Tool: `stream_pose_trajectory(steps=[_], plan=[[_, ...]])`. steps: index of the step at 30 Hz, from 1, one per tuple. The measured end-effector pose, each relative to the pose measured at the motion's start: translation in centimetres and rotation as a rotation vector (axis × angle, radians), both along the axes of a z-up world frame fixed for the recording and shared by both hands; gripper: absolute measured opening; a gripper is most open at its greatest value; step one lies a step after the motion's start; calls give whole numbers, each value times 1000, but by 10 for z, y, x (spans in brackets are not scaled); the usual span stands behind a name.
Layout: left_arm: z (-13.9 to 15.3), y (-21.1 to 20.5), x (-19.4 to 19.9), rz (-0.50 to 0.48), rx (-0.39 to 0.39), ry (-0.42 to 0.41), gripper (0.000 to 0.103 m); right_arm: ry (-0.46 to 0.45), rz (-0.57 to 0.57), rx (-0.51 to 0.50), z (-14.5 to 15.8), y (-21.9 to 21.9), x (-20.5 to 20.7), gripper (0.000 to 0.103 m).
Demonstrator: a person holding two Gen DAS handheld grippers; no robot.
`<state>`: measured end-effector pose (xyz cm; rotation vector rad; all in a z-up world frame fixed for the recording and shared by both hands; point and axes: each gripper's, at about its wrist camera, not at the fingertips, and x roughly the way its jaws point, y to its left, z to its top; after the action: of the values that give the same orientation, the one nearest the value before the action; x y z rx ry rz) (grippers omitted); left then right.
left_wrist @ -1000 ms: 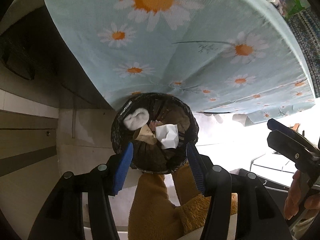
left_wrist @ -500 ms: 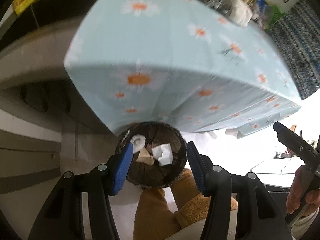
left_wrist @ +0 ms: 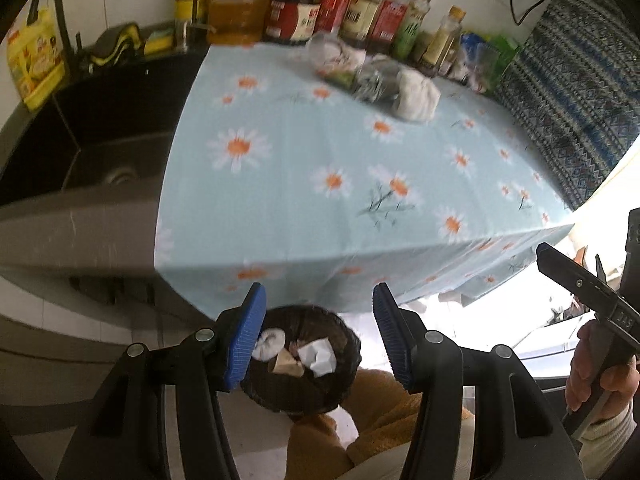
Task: Collect trash
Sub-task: 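Raise both tools from the bin back toward the table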
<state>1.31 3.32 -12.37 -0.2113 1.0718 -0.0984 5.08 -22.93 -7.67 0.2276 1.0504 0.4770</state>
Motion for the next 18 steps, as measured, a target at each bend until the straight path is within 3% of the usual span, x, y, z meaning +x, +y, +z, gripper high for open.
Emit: stream_pose_trajectory(steps=[7, 18], plan=[[29, -10, 31, -20, 16, -53, 54, -53, -10, -9, 19, -8, 25, 87], [40, -31, 87, -19, 46, -59, 54, -87, -4, 8, 26, -23, 94, 87]])
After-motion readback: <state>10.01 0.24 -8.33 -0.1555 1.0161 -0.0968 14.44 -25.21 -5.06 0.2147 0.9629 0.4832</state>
